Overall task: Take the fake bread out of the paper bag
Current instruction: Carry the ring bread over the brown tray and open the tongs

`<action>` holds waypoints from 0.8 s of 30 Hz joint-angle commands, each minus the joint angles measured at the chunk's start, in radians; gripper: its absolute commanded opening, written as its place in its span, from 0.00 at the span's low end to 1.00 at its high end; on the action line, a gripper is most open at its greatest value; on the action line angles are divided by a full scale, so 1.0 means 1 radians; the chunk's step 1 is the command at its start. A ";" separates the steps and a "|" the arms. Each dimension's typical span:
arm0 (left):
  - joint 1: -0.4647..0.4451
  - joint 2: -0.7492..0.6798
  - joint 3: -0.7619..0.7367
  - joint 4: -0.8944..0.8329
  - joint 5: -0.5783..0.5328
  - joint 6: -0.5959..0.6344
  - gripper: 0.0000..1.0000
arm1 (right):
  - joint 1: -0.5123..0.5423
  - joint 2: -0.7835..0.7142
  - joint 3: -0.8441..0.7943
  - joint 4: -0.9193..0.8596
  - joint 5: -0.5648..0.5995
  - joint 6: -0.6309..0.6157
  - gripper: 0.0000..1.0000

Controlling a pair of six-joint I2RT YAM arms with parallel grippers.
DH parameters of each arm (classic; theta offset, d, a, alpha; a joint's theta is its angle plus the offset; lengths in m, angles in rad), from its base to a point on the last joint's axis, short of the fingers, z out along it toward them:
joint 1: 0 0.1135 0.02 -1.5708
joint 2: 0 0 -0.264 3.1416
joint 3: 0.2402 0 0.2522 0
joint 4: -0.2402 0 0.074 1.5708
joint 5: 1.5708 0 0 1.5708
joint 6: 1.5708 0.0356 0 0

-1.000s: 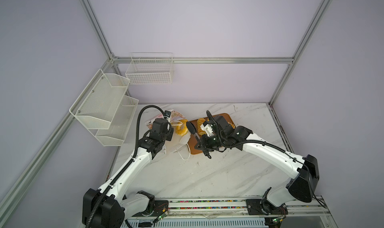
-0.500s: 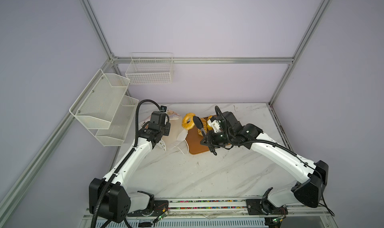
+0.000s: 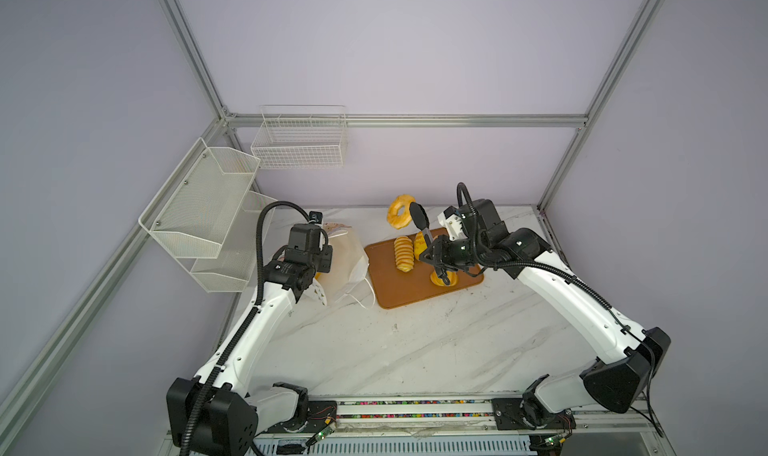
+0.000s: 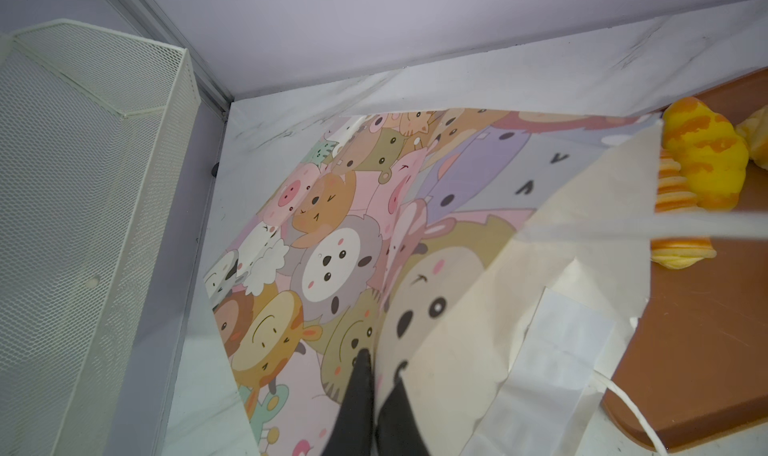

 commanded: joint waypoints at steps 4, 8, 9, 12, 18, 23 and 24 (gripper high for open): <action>0.014 -0.060 -0.012 0.009 0.014 -0.036 0.00 | -0.010 0.080 0.064 -0.057 0.099 -0.094 0.00; 0.016 -0.083 -0.016 -0.004 0.011 -0.036 0.00 | -0.010 0.154 0.107 -0.089 0.183 -0.154 0.00; 0.015 -0.087 -0.016 -0.007 0.011 -0.035 0.00 | -0.009 0.167 0.112 -0.085 0.190 -0.161 0.00; 0.016 -0.101 -0.016 -0.019 0.008 -0.034 0.00 | -0.001 0.216 0.135 -0.075 0.221 -0.180 0.00; 0.016 -0.127 -0.013 -0.045 -0.011 -0.025 0.00 | 0.069 0.359 0.235 -0.091 0.315 -0.221 0.00; 0.017 -0.149 -0.010 -0.065 -0.025 -0.014 0.00 | 0.153 0.488 0.346 -0.148 0.477 -0.284 0.00; 0.018 -0.152 -0.010 -0.068 -0.027 -0.012 0.00 | 0.166 0.507 0.363 -0.158 0.503 -0.297 0.00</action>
